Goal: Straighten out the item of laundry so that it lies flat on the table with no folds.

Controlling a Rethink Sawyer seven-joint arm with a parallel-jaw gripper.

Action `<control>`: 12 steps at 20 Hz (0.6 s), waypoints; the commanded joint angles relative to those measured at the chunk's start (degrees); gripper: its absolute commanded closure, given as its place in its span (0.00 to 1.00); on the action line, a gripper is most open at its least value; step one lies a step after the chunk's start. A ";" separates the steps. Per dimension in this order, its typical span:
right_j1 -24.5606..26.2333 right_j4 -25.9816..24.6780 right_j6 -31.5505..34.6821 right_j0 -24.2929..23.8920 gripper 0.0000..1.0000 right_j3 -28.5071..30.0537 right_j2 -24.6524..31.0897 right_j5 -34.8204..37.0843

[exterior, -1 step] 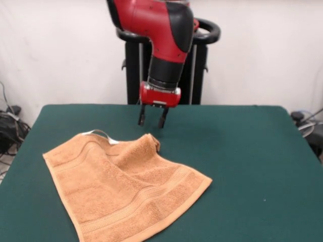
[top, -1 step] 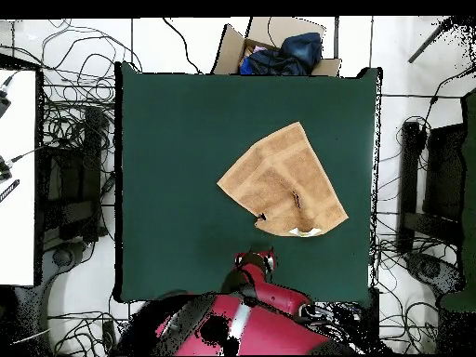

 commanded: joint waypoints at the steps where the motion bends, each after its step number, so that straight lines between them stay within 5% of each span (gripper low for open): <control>1: 4.59 7.45 20.68 1.62 0.00 0.55 1.14 -7.73; 12: 0.90 -0.88 31.58 -10.52 0.00 4.44 13.56 -19.62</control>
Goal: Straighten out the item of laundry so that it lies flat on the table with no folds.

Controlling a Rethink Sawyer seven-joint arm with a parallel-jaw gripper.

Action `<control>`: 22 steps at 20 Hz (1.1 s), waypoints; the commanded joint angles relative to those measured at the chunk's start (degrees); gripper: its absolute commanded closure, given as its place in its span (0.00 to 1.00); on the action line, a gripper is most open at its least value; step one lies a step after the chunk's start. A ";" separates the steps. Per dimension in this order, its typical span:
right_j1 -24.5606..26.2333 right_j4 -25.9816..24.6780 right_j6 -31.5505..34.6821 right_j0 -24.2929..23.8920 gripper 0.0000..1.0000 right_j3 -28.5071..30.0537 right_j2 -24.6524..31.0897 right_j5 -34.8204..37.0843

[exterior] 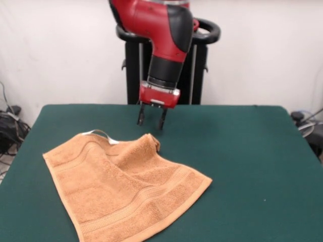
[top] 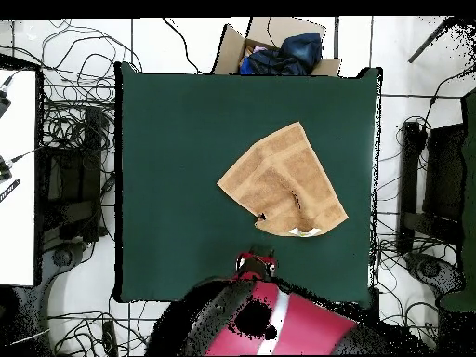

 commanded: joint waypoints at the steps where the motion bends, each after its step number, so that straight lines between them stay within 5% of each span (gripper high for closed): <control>1: -1.04 -1.94 23.55 -4.41 0.00 -0.41 10.46 -6.09; 6: -1.11 -2.46 30.02 -6.75 0.00 0.38 13.68 -12.06; 22: 4.60 -2.05 36.05 -7.91 0.00 -3.05 13.72 -10.13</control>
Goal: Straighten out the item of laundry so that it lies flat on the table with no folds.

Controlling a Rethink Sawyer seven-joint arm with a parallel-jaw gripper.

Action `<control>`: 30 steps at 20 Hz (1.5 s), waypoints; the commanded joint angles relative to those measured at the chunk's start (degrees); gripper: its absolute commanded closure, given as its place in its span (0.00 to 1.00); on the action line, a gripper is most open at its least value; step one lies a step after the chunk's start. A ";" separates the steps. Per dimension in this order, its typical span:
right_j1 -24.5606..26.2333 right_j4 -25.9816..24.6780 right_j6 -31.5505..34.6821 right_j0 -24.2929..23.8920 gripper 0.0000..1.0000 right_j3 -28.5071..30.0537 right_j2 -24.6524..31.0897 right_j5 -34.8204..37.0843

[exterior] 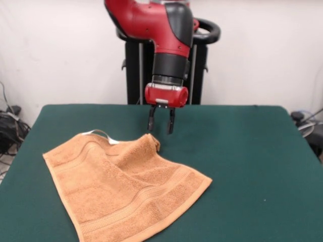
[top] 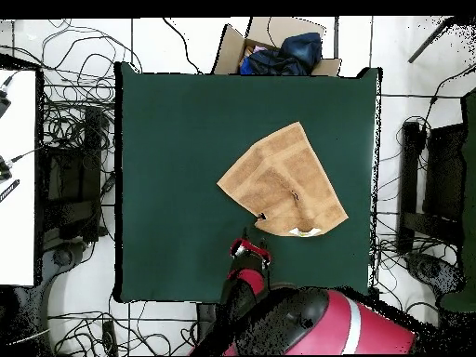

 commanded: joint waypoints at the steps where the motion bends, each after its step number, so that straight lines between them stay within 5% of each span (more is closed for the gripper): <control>1: 5.93 1.12 15.39 0.03 0.00 -6.19 4.60 0.25; 21: 4.22 0.46 11.99 2.26 0.00 -6.38 1.16 -12.99; 27: 7.89 -0.29 7.77 3.03 0.00 -9.71 -0.37 -9.43; 30: 10.32 2.50 -0.29 6.87 0.00 -11.85 -4.53 -1.16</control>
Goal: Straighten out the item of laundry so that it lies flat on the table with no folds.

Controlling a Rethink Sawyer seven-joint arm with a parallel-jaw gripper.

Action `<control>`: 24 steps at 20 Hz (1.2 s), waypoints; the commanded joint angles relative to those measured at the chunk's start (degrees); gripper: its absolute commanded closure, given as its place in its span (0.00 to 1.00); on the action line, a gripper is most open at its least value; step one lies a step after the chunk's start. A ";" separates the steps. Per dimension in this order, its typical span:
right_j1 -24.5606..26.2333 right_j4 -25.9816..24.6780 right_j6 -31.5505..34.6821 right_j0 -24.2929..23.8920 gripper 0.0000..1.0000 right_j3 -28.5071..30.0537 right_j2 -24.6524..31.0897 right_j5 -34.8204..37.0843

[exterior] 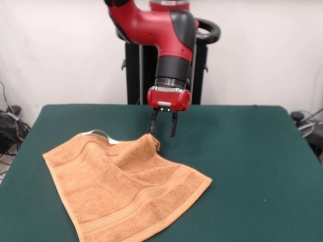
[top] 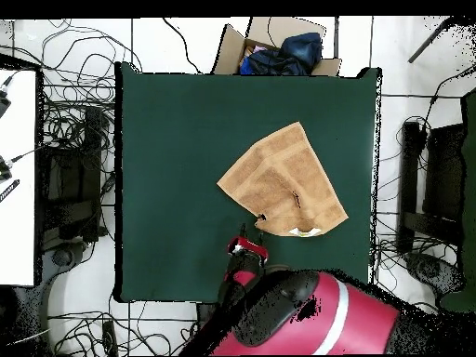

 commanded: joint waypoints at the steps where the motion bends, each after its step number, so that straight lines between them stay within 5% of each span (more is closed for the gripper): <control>1: 6.24 3.80 -1.81 6.37 0.00 -11.27 -4.87 11.72; 8: 12.30 7.65 -1.27 12.59 0.00 -17.43 -9.67 14.79; 24: 11.17 7.72 3.94 17.71 0.00 -18.32 -15.39 5.06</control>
